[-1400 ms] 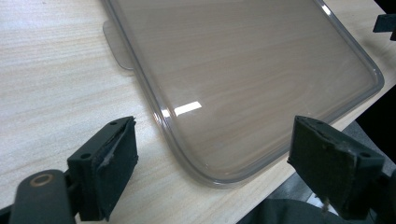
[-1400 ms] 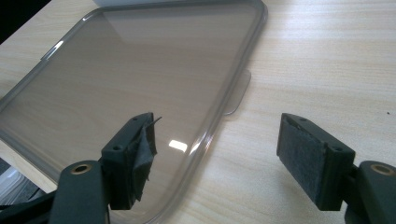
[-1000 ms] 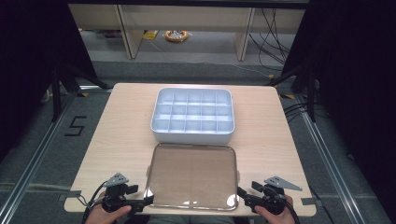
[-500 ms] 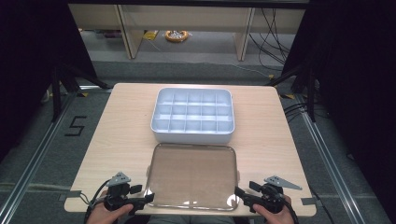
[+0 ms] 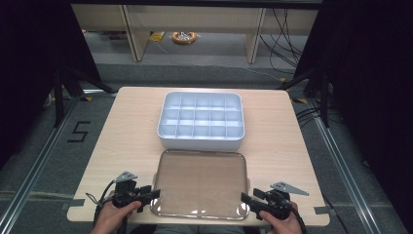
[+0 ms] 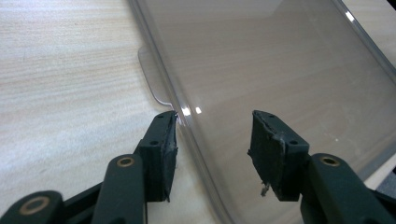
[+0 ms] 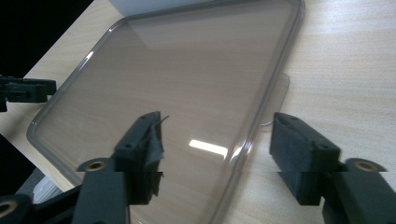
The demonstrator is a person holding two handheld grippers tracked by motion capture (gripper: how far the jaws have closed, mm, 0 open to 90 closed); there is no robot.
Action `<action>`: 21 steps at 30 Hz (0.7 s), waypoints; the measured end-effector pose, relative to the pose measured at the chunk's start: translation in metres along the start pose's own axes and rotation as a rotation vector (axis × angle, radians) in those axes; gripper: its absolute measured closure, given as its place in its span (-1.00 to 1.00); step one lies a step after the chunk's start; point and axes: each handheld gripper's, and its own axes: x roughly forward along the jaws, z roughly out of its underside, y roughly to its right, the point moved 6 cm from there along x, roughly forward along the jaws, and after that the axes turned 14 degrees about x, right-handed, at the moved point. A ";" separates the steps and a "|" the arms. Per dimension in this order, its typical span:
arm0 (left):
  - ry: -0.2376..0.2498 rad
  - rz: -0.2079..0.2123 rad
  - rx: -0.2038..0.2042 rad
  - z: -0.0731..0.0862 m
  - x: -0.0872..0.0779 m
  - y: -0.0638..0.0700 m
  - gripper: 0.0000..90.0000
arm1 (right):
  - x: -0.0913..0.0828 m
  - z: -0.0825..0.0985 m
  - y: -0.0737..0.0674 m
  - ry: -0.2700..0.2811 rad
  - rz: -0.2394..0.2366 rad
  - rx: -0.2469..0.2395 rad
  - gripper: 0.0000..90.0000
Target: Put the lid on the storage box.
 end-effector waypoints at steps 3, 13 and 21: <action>0.000 -0.001 -0.012 -0.001 0.005 -0.002 0.13 | 0.003 0.000 0.001 -0.001 -0.011 0.010 -0.08; -0.003 0.019 -0.019 -0.001 0.008 0.007 0.25 | 0.016 -0.002 0.011 -0.011 0.005 0.150 -0.02; -0.013 0.013 -0.002 0.000 0.007 0.007 0.26 | 0.017 -0.005 0.013 0.018 -0.043 0.266 0.05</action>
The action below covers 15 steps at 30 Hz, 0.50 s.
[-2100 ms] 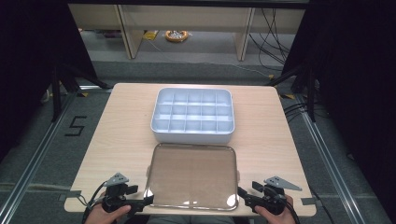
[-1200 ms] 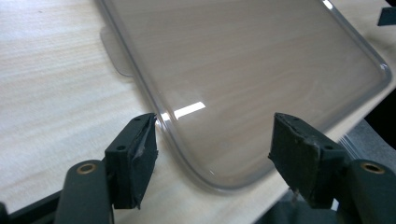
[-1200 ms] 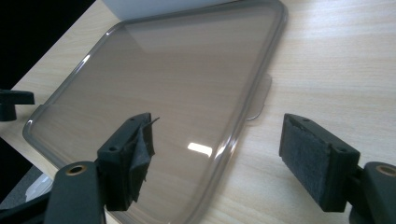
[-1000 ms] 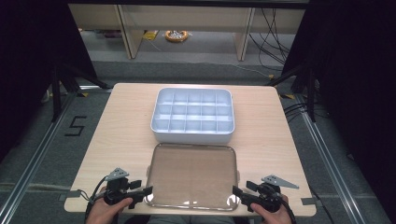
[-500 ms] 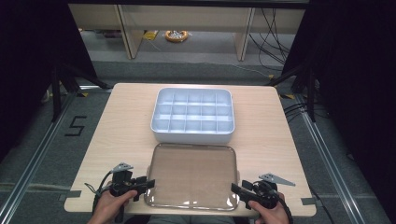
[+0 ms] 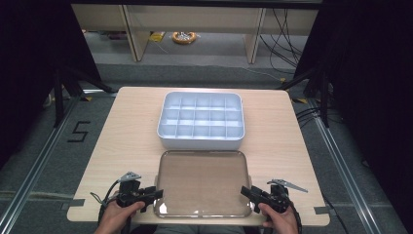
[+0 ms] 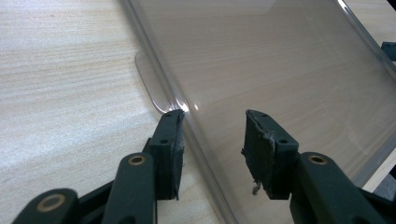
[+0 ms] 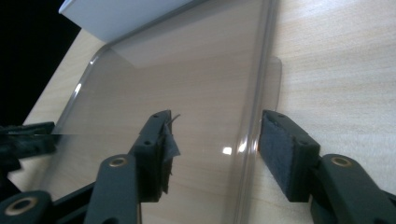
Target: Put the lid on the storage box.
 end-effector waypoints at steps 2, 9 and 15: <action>0.001 0.002 0.004 0.000 0.000 0.000 0.25 | 0.000 -0.001 0.005 0.003 -0.015 0.020 0.12; 0.027 0.007 -0.006 -0.001 0.001 0.002 0.15 | 0.000 0.003 0.006 -0.027 -0.041 0.065 0.39; 0.026 0.007 -0.019 0.001 -0.003 -0.002 0.14 | -0.001 0.006 0.007 -0.049 -0.071 0.051 0.47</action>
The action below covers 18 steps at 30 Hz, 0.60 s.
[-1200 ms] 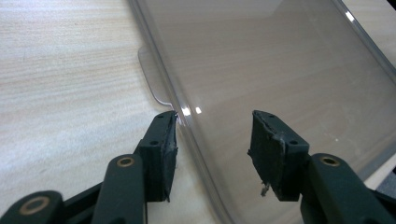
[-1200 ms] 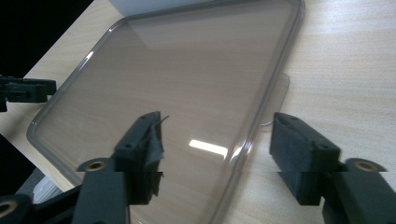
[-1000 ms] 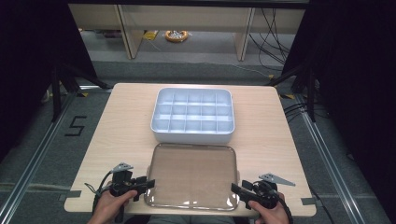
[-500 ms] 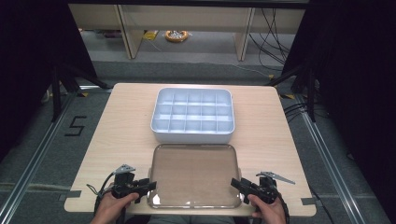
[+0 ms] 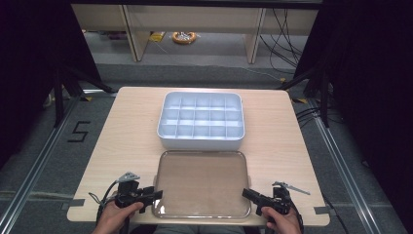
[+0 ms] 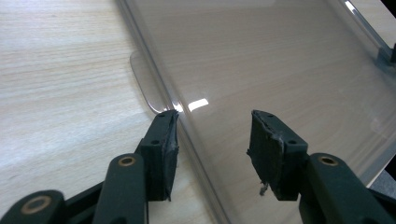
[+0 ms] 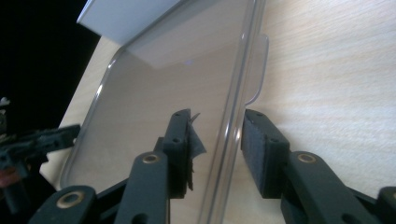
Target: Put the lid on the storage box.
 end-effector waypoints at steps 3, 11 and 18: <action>0.008 -0.004 -0.005 0.000 0.000 -0.001 0.14 | -0.001 0.001 0.000 -0.022 -0.030 -0.009 0.52; 0.006 -0.008 -0.010 0.000 -0.001 -0.003 0.11 | -0.004 0.001 -0.003 -0.027 -0.050 0.018 0.57; 0.016 -0.003 -0.011 0.000 -0.001 -0.003 0.01 | -0.009 0.000 -0.009 -0.005 -0.094 -0.081 0.59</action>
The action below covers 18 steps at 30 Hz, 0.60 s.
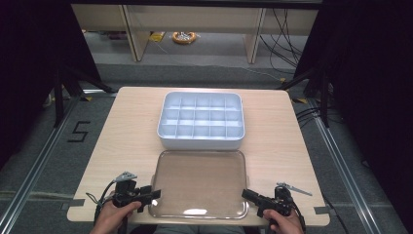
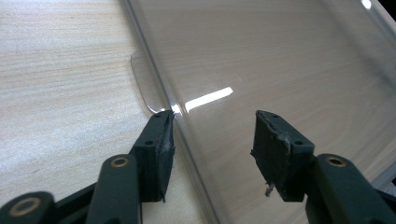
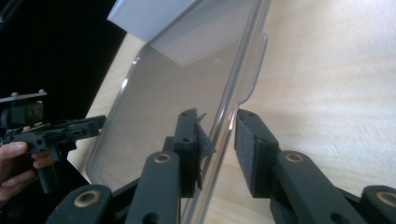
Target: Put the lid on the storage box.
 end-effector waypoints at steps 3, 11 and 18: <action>0.000 0.007 -0.006 0.000 0.000 0.000 -0.03 | -0.003 0.001 -0.007 0.008 0.000 -0.066 0.56; 0.008 0.032 -0.056 -0.002 0.001 0.001 -0.26 | -0.006 0.001 -0.016 0.009 0.003 -0.186 0.54; 0.015 0.039 -0.102 -0.004 0.000 -0.002 -0.39 | -0.007 0.001 -0.024 0.013 -0.024 -0.237 0.54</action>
